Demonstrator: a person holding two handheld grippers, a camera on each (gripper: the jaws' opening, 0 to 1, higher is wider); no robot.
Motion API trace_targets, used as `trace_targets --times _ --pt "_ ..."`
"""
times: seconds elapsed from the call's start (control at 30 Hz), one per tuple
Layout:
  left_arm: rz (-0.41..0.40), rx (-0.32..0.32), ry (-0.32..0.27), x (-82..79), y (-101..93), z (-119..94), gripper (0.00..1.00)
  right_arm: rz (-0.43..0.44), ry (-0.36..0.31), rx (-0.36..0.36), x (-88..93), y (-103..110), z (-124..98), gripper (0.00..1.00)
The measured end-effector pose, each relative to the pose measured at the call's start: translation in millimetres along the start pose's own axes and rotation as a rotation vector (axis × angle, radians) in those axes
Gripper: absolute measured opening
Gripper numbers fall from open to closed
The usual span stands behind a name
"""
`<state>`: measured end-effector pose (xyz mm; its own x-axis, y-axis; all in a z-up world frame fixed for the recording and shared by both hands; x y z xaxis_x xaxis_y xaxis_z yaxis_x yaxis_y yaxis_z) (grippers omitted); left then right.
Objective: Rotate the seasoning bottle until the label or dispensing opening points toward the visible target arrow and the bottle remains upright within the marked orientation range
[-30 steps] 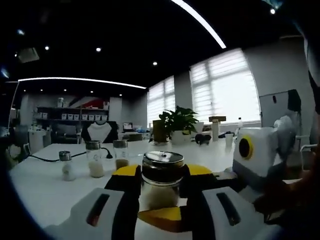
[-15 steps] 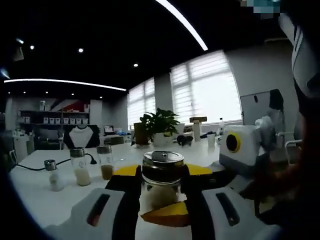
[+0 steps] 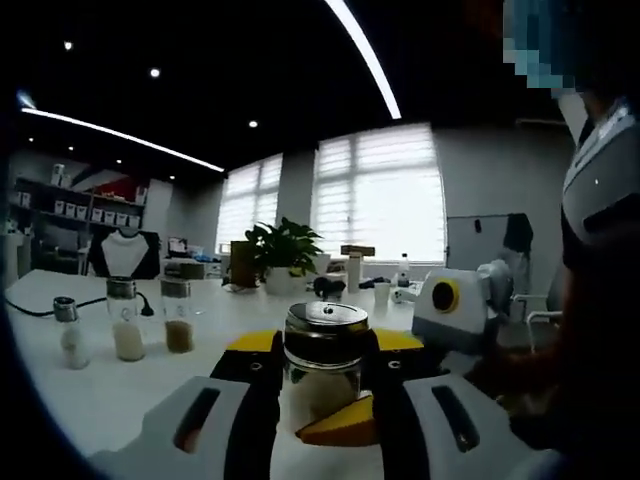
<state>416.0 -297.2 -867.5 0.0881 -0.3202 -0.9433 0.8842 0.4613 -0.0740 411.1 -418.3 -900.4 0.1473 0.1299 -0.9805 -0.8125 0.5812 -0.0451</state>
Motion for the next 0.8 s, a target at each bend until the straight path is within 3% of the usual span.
trace_targets --times 0.07,0.33,0.5,0.8 --pt "-0.017 0.051 0.019 -1.1 -1.4 -1.7 0.35 0.013 0.004 -0.025 -0.1 2.3 0.1 0.33" --pt "0.010 0.150 0.043 -6.1 -2.9 -5.4 0.35 0.050 -0.020 -0.101 0.4 7.7 -1.5 0.34" --pt "-0.015 0.208 0.068 -4.5 -1.8 -5.4 0.35 0.071 -0.010 -0.140 2.6 8.3 -4.4 0.34" --pt "-0.007 0.291 0.100 -4.5 1.3 -3.7 0.35 0.089 -0.008 -0.163 4.6 9.1 -5.4 0.35"
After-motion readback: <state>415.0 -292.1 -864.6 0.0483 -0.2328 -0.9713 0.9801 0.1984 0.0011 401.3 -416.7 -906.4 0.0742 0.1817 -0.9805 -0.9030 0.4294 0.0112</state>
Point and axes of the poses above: the point that each gripper's makers call its tool centre point, and the gripper's own axes: z roughly forward along the fingers, y roughly to its left, x roughly out of its underside, the point moved 9 cm from there along -z, roughly backward along the fingers, and after that the axes turned 11 degrees about -y, right-handed, at the moved point
